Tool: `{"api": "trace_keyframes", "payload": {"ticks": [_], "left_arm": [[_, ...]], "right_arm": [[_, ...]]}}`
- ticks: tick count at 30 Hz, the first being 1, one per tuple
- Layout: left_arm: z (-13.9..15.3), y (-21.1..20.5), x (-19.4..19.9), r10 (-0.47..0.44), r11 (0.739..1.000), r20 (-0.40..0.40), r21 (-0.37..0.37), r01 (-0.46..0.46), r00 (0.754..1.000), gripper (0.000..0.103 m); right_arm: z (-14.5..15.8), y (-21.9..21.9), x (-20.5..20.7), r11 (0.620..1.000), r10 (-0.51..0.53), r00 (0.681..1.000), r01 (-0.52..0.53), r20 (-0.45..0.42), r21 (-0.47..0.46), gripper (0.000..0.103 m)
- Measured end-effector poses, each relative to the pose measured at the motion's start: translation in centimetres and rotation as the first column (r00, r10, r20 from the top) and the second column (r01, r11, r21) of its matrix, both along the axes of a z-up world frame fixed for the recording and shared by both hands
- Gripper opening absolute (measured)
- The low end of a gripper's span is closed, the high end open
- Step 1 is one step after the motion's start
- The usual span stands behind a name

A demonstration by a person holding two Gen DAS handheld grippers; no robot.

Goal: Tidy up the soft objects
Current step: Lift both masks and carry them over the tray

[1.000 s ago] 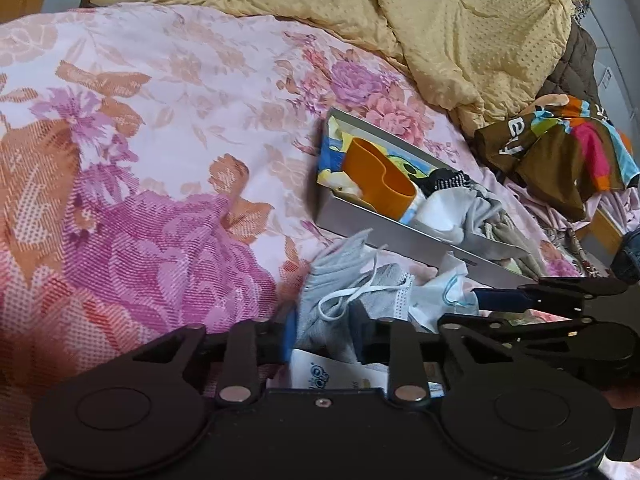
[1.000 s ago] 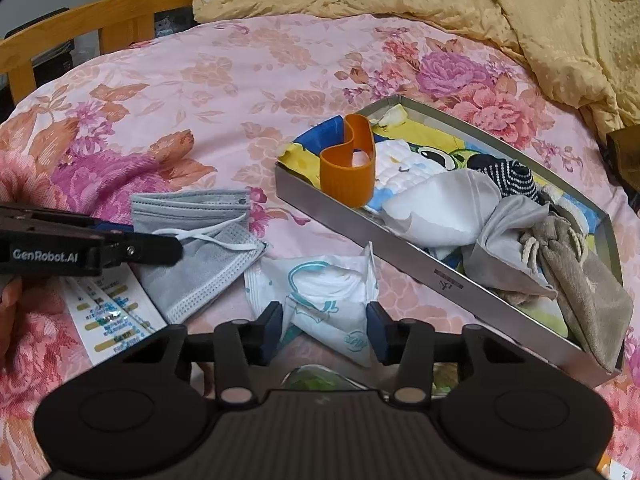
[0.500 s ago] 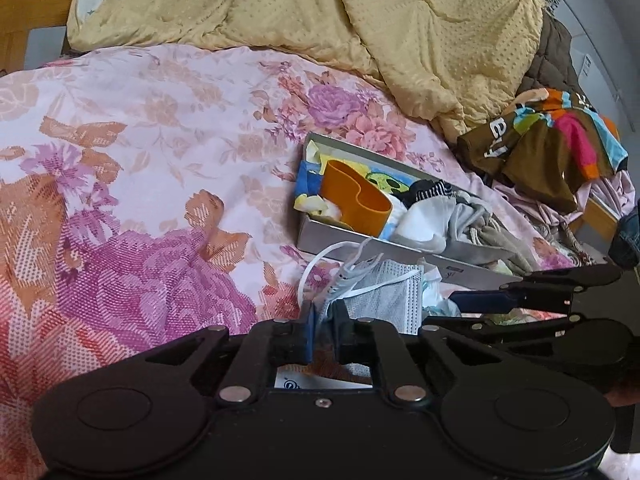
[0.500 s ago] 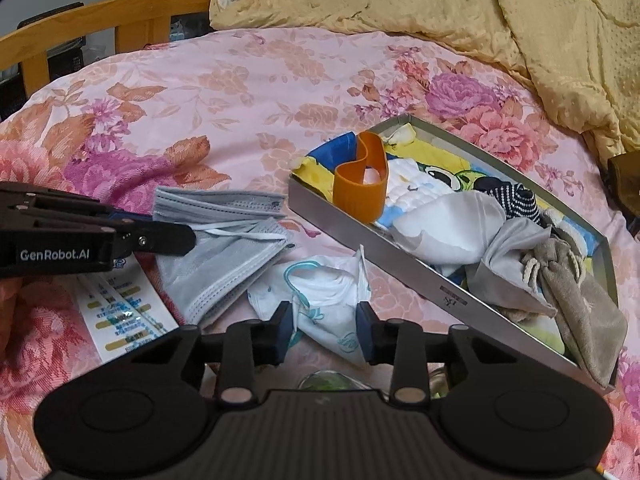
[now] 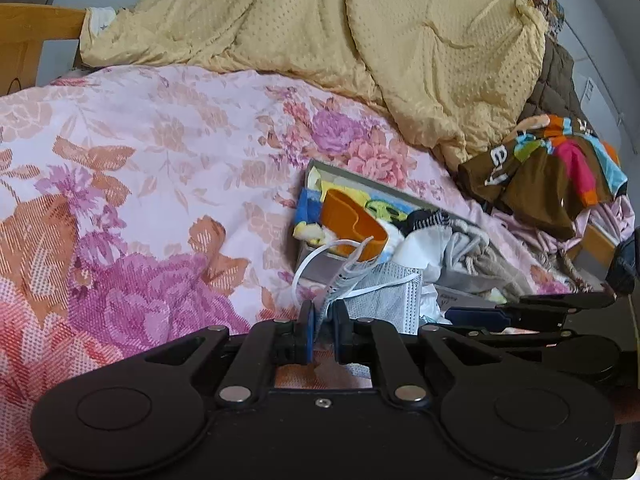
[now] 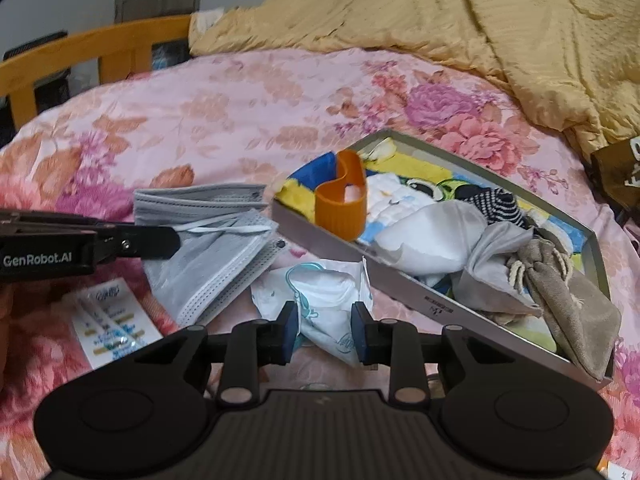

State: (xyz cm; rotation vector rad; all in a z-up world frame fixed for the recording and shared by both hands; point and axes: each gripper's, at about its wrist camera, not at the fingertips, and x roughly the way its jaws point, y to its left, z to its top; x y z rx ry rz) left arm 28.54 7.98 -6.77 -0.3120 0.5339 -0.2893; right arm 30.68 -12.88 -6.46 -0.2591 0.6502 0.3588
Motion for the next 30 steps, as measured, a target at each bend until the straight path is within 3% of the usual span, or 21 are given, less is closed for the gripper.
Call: {"api": "trace_keyframes", "payload": {"ticks": [9, 15, 24, 30], "left_arm": [[1.5, 0.2, -0.5, 0.05, 0.998, 0.048, -0.051, -0.048, 0.998, 0.009], [2.2, 0.0, 0.3, 0.031, 0.998, 0.053, -0.061, -0.028, 0.998, 0.009], [5.3, -3.0, 6.7, 0.039, 0.996, 0.112, -0.089, -0.029, 0.993, 0.009], [5.8, -6.1, 11.6, 0.036, 0.999, 0.082, -0.043, -0.033, 0.996, 0.009]], "right_arm": [[1.4, -1.4, -0.4, 0.994, -0.051, 0.993, 0.041, 0.103, 0.104, 0.031], [3.0, -3.2, 0.7, 0.972, -0.132, 0.978, 0.095, 0.162, 0.215, 0.031], [4.7, -7.1, 5.5, 0.902, -0.251, 0.966, 0.209, 0.065, 0.378, 0.031], [4.7, -8.8, 8.1, 0.885, -0.289, 0.957, 0.256, 0.025, 0.389, 0.031]]}}
